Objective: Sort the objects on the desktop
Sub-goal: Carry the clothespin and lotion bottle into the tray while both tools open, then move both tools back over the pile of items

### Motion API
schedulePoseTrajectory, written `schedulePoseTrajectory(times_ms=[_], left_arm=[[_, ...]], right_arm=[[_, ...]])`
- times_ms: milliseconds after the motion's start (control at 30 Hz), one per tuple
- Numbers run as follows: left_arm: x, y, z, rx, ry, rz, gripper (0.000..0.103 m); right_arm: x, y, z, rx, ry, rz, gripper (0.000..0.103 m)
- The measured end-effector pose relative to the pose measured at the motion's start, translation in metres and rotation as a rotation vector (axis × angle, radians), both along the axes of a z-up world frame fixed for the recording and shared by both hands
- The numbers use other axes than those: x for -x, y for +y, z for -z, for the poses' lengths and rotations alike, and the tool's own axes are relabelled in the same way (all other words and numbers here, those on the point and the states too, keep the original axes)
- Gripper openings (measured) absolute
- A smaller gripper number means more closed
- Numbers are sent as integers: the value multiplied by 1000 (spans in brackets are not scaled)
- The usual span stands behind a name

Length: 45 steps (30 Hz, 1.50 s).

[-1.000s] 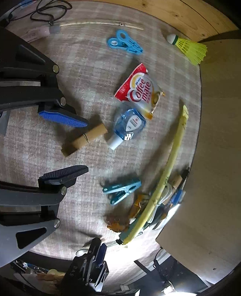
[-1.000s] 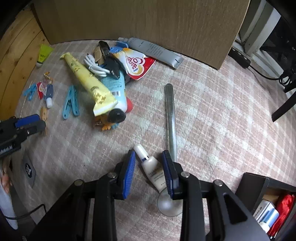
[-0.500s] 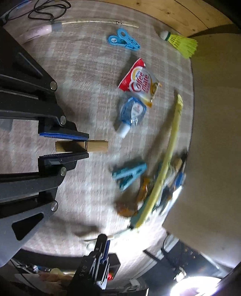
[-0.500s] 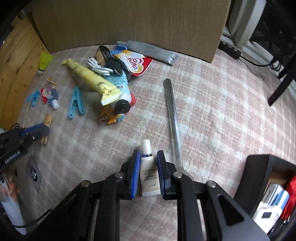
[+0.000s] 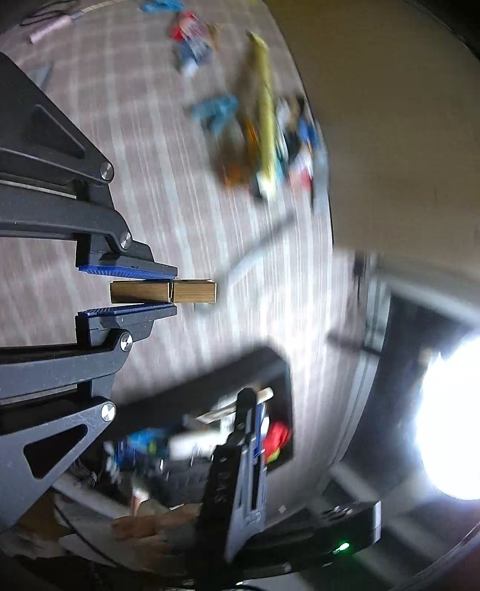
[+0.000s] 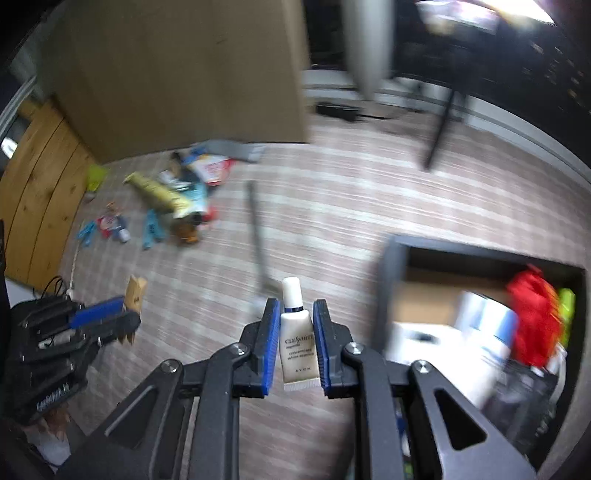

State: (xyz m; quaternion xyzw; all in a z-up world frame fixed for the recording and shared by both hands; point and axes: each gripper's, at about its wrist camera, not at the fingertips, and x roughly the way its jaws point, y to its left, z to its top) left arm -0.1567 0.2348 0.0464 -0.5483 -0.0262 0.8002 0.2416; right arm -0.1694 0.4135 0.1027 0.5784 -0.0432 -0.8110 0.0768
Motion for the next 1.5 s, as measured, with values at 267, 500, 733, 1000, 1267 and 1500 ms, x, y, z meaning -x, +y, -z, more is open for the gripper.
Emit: schedulePoseTrajectory(times_ms=[267, 500, 733, 1000, 1267, 1500], left_arm=[[-29, 115, -9, -18, 3, 244, 12], [-59, 177, -13, -24, -15, 383, 12], [-72, 195, -9, 7, -44, 382, 55], [-69, 171, -16, 32, -1, 329, 54], [-41, 118, -10, 73, -1, 196, 53], [-7, 36, 3, 122, -24, 3, 53]], right_arm=[[-51, 107, -23, -41, 21, 190, 18], [-94, 181, -31, -70, 21, 345, 18], [-117, 213, -32, -100, 3, 397, 21], [-110, 194, -37, -95, 32, 350, 31], [-87, 154, -41, -72, 55, 263, 31], [-56, 97, -45, -47, 70, 136, 31]])
